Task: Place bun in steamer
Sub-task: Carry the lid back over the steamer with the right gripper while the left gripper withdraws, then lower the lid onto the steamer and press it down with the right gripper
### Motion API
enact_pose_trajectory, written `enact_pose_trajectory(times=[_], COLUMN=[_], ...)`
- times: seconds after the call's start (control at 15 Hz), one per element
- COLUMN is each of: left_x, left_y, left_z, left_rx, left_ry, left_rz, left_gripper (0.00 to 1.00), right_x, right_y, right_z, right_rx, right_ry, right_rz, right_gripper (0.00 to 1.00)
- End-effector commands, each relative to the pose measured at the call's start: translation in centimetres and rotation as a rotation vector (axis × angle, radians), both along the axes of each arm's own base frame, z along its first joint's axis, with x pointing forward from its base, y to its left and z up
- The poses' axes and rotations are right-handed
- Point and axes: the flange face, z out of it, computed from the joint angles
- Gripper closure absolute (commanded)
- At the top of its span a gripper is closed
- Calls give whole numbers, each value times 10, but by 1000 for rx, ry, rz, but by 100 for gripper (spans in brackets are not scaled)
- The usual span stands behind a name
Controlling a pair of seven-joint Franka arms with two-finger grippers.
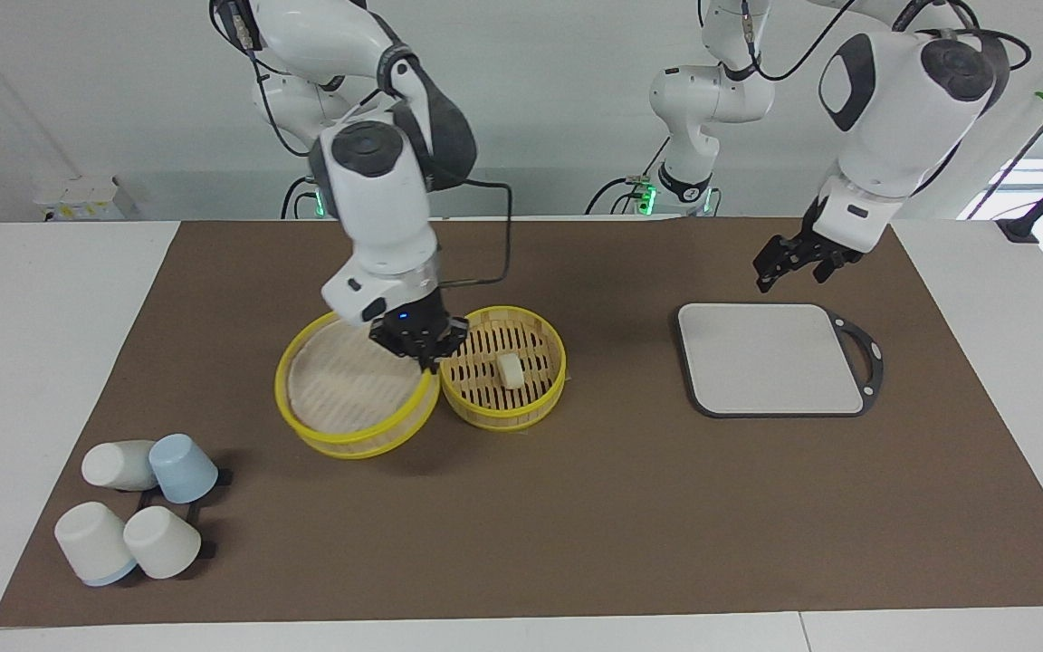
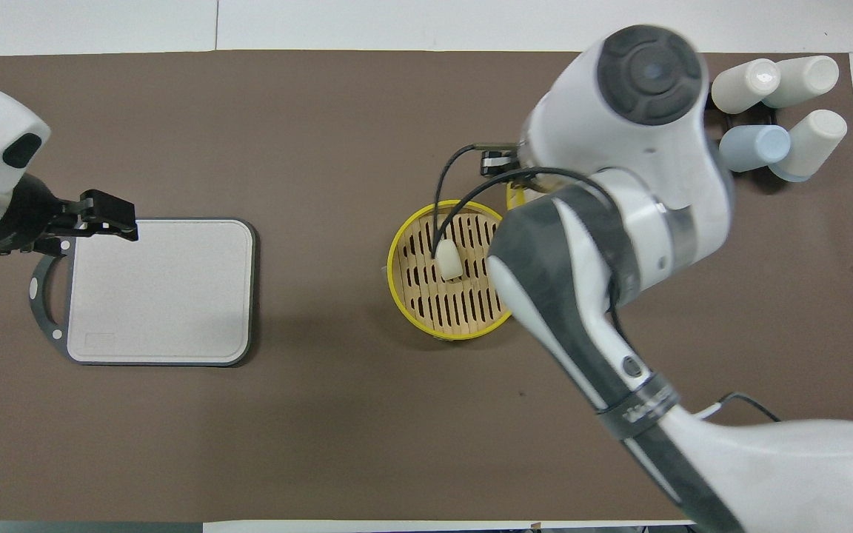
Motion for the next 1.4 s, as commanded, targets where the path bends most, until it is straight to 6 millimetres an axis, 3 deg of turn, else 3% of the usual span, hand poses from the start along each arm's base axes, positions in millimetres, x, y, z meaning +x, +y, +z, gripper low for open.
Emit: enact_pose_trajectory(times=[0.0, 0.13, 0.4, 0.67, 1.13, 1.2, 1.33], left_x=[-14, -23, -32, -26, -22, -22, -22], left_y=[2, 6, 7, 3, 12, 12, 13], left_z=[11, 17, 23, 31, 28, 29, 30], left_rx=[13, 13, 11, 53, 46, 45, 40], left_ry=[28, 43, 50, 14, 15, 13, 10], left_rz=[-71, -81, -117, -140, -125, -125, -121], left_gripper=[0, 0, 0, 0, 0, 0, 0], right_x=[-21, -33, -48, -59, -58, -54, -51], right_y=[64, 100, 136, 159, 156, 159, 162], right_z=[-33, -53, -65, -92, -95, -81, -74], right_rx=[-25, -45, -8, -9, -38, -40, -37], right_ry=[1, -3, -22, -15, -2, -6, -14], right_rz=[-77, -111, -136, -119, -122, -126, -126], right_gripper=[100, 100, 100, 100, 100, 100, 100])
